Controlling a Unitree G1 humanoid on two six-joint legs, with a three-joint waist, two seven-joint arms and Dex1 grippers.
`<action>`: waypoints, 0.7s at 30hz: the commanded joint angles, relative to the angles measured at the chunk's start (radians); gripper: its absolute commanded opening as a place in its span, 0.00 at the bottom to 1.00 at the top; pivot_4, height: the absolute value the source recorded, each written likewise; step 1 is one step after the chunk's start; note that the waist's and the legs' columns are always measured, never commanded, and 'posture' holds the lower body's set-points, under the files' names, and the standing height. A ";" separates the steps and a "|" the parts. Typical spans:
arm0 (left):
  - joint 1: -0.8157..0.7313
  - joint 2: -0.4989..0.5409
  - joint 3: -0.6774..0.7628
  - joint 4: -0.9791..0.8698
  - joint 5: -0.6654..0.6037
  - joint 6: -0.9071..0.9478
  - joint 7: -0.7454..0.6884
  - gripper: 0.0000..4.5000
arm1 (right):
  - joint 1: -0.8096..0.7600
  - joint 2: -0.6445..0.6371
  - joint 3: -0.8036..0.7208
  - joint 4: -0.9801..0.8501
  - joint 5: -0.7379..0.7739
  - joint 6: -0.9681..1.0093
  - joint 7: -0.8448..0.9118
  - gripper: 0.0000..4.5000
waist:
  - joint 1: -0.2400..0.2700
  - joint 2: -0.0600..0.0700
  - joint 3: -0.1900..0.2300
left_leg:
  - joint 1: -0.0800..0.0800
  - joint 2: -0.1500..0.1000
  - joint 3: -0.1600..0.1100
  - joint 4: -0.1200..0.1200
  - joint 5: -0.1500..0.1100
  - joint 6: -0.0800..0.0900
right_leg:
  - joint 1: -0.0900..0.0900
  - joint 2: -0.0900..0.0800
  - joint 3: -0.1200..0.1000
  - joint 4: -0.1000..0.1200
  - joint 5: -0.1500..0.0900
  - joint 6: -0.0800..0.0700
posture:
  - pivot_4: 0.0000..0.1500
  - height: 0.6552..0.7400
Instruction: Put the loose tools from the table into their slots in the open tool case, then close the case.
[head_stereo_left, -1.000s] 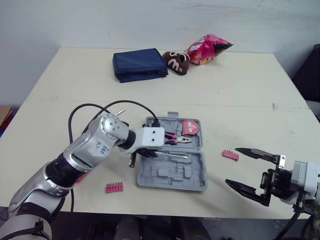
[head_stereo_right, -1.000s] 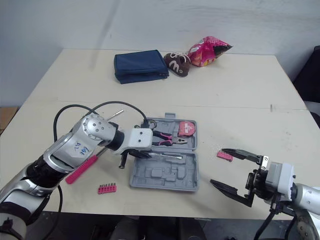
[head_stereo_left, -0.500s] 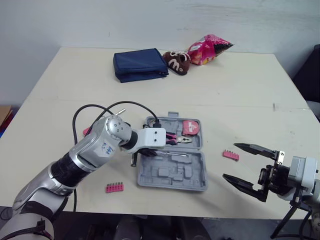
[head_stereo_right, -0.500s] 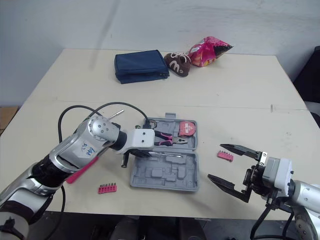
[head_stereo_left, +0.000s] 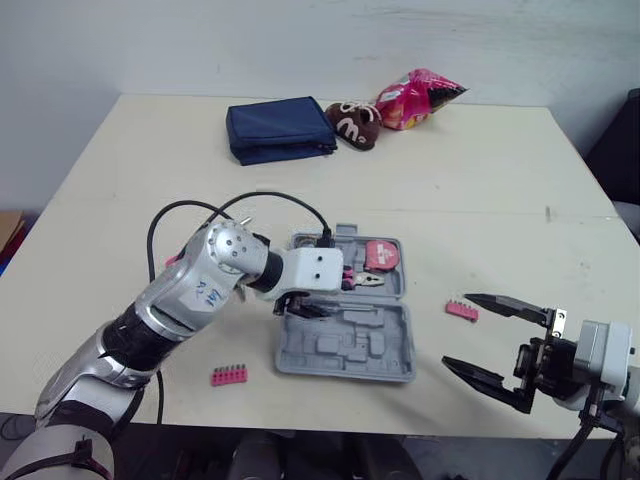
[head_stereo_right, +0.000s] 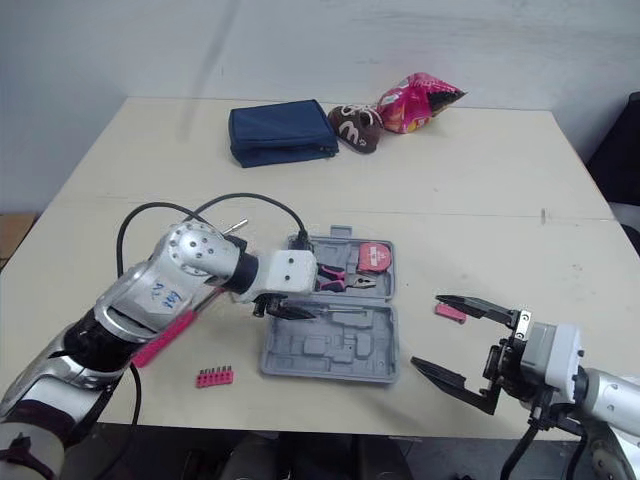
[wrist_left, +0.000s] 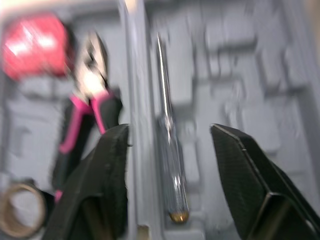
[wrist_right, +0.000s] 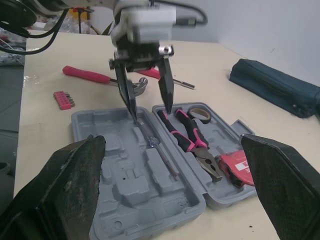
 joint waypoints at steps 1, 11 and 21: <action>0.062 -0.035 0.108 0.024 -0.106 -0.123 -0.018 0.58 | 0.011 0.005 -0.015 -0.044 0.025 0.009 -0.013 1.00 | -0.001 0.000 0.000 | 0.000 0.000 0.000 0.000 0.000 0.000 | 0.000 0.000 0.000 0.000 0.000 0.000 | 1.00 1.00; 0.238 -0.177 0.111 0.291 -0.058 -0.406 0.084 0.01 | 0.031 0.021 -0.012 -0.051 0.016 0.006 -0.025 1.00 | 0.000 0.000 0.000 | 0.000 0.000 0.000 0.001 0.000 0.001 | 0.000 0.000 0.000 0.000 0.000 0.000 | 1.00 1.00; 0.239 -0.195 0.088 0.349 0.016 -0.393 0.148 0.01 | 0.046 0.037 -0.016 -0.028 0.006 -0.016 -0.018 1.00 | 0.000 0.000 0.000 | 0.000 0.000 0.000 0.000 -0.001 0.001 | 0.000 0.000 0.000 0.000 0.000 0.000 | 1.00 1.00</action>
